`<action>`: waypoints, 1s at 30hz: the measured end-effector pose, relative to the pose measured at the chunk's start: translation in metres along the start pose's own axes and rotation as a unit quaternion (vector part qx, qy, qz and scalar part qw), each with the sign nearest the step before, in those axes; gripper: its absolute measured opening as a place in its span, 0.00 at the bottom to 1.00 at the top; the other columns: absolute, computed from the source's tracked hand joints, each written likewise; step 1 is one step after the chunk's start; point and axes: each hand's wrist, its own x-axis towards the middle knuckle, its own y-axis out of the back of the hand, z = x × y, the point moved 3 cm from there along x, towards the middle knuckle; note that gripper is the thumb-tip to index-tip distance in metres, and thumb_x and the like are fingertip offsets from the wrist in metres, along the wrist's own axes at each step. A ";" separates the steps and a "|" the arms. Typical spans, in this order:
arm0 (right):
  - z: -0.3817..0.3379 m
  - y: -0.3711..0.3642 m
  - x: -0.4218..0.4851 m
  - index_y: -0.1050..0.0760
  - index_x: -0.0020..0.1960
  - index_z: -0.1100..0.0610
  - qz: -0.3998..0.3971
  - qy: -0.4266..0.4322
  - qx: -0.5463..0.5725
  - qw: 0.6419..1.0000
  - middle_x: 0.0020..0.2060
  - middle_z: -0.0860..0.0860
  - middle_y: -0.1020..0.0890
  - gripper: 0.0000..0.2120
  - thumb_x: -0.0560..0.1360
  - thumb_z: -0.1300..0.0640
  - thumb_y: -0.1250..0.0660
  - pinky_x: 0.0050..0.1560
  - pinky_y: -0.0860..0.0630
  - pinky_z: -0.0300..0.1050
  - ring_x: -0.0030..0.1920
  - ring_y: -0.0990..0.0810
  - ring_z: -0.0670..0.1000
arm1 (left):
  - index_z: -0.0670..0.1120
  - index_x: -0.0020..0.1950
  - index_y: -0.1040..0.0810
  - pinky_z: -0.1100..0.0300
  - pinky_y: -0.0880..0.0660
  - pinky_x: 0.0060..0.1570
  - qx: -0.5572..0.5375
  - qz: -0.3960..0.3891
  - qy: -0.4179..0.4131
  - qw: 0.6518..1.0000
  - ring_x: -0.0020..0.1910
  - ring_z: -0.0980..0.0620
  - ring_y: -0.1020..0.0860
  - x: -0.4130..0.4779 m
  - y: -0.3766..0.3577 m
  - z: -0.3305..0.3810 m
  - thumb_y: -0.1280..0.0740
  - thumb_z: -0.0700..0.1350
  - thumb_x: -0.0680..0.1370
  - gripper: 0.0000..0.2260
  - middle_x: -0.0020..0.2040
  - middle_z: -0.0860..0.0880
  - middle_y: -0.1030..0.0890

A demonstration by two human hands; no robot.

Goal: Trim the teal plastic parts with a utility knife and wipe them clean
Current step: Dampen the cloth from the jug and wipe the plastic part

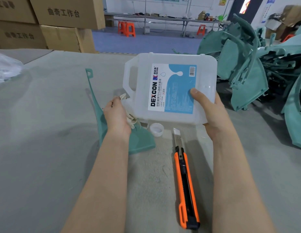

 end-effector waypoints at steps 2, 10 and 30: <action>-0.002 0.000 0.000 0.28 0.64 0.43 0.002 0.003 -0.005 1.000 0.55 0.44 0.16 0.21 0.73 0.51 0.27 0.60 0.22 0.54 0.55 0.17 0.47 | 0.44 0.39 0.28 0.69 0.35 0.22 0.003 -0.001 0.001 1.000 0.27 0.53 0.30 0.000 0.000 -0.001 0.43 0.40 0.80 0.10 0.32 0.49 0.28; -0.008 -0.002 -0.002 0.27 0.64 0.43 -0.003 0.020 -0.017 1.000 0.56 0.43 0.17 0.22 0.72 0.51 0.26 0.61 0.23 0.55 0.56 0.17 0.47 | 0.42 0.51 0.25 0.63 0.35 0.28 -0.004 -0.009 0.022 1.000 0.30 0.49 0.30 -0.001 -0.001 -0.004 0.43 0.40 0.80 0.08 0.35 0.46 0.28; -0.012 -0.003 -0.002 0.27 0.62 0.40 -0.007 0.032 -0.034 0.999 0.54 0.41 0.16 0.24 0.68 0.47 0.26 0.56 0.20 0.51 0.53 0.17 0.45 | 0.42 0.50 0.27 0.64 0.33 0.27 -0.009 -0.005 0.036 0.999 0.29 0.51 0.29 0.001 0.000 -0.006 0.42 0.40 0.80 0.06 0.33 0.48 0.28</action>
